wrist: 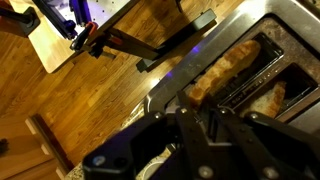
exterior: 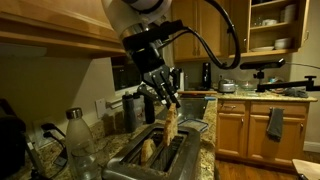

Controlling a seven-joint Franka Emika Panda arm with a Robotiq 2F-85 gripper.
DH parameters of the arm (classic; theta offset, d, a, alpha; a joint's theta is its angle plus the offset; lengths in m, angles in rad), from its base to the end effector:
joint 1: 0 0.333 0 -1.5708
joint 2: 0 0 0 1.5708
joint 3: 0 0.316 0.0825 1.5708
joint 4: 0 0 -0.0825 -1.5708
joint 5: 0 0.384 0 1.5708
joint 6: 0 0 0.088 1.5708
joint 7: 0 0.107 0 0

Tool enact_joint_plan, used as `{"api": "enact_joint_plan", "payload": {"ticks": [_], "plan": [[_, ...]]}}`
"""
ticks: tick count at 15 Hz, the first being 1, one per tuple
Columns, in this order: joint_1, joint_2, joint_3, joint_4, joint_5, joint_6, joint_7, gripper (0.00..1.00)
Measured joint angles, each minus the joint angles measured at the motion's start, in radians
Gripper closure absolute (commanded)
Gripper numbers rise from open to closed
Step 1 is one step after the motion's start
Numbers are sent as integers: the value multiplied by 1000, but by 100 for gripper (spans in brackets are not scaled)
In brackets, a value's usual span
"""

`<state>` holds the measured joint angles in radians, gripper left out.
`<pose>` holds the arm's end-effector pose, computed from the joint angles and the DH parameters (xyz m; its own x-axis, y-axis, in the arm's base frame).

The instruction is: Put two slices of bread into the toaster.

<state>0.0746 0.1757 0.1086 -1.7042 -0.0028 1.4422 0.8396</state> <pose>0.5528 0.0987 0.4578 0.7292 -0.6177 -0.2945 -0.5413 -0.7840 0.3039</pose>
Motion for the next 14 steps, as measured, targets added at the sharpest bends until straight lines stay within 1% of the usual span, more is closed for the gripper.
{"api": "enact_joint_plan", "payload": {"ticks": [4, 5, 6, 11, 14], "plan": [[0, 8, -1, 0, 9, 0, -1, 90], [0, 11, -1, 0, 12, 0, -1, 59], [0, 14, -2, 0, 13, 0, -1, 58], [0, 18, -6, 0, 18, 0, -1, 27], [1, 18, -7, 0, 20, 1, -11, 7]]}}
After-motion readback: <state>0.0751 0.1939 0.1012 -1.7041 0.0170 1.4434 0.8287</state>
